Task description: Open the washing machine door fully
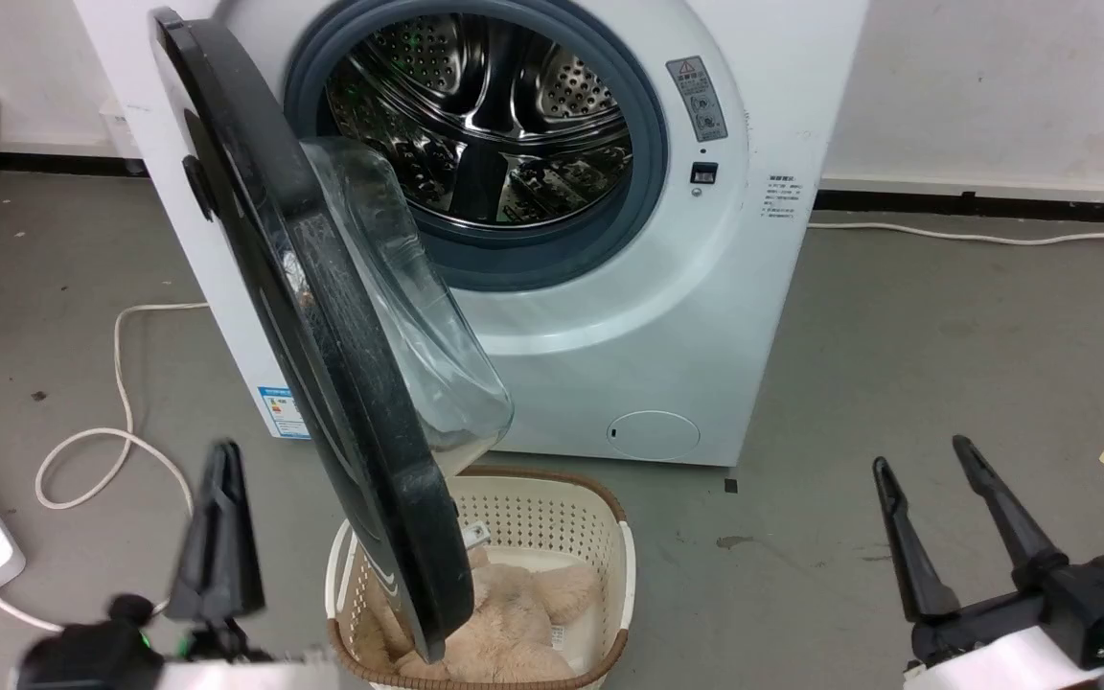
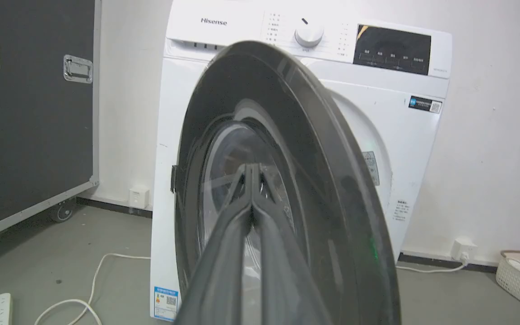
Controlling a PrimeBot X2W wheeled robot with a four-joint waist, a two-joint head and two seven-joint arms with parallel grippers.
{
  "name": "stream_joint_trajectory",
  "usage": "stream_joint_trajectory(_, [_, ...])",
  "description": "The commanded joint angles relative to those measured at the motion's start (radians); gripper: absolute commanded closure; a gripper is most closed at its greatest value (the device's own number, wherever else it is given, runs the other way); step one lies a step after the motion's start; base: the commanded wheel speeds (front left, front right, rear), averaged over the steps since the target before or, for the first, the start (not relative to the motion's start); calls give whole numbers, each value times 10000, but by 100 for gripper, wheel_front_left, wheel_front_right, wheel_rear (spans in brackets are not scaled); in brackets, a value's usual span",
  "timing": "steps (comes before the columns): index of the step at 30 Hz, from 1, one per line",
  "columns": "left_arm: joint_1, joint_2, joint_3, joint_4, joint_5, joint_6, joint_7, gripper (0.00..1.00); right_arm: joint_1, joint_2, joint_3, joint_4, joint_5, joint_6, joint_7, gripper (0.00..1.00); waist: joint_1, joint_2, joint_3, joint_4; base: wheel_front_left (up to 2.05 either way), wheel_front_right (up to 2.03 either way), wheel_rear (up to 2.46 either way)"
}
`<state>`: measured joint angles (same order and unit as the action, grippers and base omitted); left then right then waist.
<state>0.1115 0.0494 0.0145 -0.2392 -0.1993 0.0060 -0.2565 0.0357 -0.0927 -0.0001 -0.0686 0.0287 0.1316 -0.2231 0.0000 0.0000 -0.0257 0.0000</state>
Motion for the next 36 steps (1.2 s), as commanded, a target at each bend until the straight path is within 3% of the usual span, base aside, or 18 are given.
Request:
stream_joint_trajectory(1, [-216, 9, 79, -225, -85, 2, -53, 100, 63, 43, -70, -8, -6, -9, -19, 0, 0, 0, -13, 24, 0, 0, 0])
stream_joint_trajectory(10, [-2076, 18, 608, -2076, -420, -223, -53, 100, 66, 73, -141, -38, -3, -9, 64, 0, 0, 0, -110, 79, 0, 0, 0])
stream_joint_trajectory(16, [-3697, 358, 110, -2685, -290, -427, 722, 100, 79, 112, -148, -8, 51, -9, 84, 0, 0, 0, -154, 52, 0, 0, 0])
stream_joint_trajectory(24, [-3953, 115, -2508, -2542, 92, -295, 2191, 100, -3, 155, -67, 105, 120, -9, 33, 0, 0, 0, -124, -148, 0, 0, 0])
stream_joint_trajectory(30, [-3061, 26, -4438, -1513, -273, 231, 2415, 100, -39, 181, -89, 155, 138, -9, 12, 0, 0, 0, -22, -241, 0, 0, 0])
stream_joint_trajectory(36, [-2258, 13, -5465, -15, -856, 733, 2436, 100, -47, 197, -161, 168, 132, -9, 18, 0, 0, 0, 46, -241, 0, 0, 0])
